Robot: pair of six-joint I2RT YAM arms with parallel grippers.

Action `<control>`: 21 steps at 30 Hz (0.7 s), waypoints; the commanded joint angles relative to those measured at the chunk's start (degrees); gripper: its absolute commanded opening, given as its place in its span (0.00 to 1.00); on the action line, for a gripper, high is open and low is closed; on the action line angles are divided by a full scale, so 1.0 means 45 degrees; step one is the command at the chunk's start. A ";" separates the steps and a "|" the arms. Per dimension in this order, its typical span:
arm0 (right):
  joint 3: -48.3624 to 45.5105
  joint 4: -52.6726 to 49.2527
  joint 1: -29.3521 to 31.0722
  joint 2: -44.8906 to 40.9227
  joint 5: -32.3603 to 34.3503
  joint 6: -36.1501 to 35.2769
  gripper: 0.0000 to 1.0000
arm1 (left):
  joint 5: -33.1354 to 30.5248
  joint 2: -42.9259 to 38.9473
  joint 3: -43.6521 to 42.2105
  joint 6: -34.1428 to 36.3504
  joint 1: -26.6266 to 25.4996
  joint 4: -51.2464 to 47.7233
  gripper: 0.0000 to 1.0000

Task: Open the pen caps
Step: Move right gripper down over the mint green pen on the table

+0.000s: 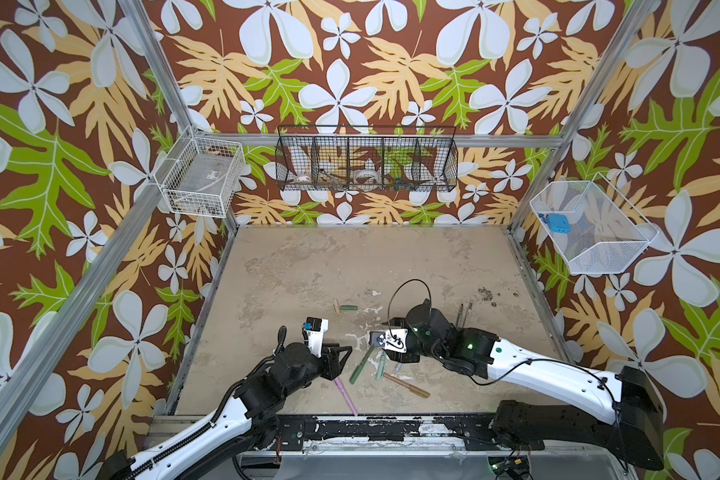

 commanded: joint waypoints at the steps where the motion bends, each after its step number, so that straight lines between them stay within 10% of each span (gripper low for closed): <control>1: 0.0499 -0.1895 -0.0267 0.0599 -0.0924 -0.3814 0.58 | 0.0422 0.0107 -0.0054 0.0027 -0.0018 0.0331 0.51; 21: 0.0920 -0.1979 -0.1361 0.4330 -0.2086 -0.5923 0.55 | 0.1073 0.0213 -0.0906 -0.0812 -0.0018 0.0888 0.50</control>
